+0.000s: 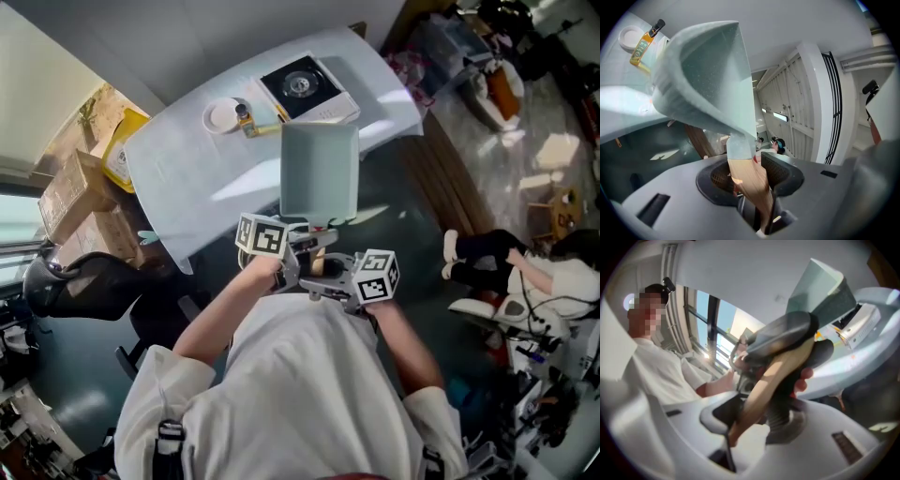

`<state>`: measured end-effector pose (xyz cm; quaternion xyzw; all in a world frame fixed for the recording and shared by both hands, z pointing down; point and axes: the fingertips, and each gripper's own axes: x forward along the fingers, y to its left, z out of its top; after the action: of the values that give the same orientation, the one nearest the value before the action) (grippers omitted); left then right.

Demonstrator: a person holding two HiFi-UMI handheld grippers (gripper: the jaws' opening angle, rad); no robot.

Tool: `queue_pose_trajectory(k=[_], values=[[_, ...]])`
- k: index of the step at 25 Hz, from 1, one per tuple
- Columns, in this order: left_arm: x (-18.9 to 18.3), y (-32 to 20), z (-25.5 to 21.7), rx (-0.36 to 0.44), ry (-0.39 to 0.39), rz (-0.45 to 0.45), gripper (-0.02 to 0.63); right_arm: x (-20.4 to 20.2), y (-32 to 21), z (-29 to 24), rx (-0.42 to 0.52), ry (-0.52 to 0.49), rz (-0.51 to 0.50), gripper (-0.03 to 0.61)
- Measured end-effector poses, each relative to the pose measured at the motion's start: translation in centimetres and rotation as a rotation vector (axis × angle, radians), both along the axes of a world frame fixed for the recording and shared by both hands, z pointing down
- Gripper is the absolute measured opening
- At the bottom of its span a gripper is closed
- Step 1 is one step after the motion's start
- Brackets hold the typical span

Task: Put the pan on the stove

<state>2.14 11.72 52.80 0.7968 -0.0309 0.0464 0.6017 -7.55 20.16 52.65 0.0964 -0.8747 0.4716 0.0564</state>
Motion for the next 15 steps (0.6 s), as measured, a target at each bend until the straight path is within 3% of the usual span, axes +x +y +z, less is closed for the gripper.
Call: queue_pose_trajectory(k=[15], values=[[-0.2, -7.1, -0.6, -0.002, -0.001, -0.034, 0.175, 0.0, -6.9, -0.2, 0.010, 0.006, -0.034, 0.179]])
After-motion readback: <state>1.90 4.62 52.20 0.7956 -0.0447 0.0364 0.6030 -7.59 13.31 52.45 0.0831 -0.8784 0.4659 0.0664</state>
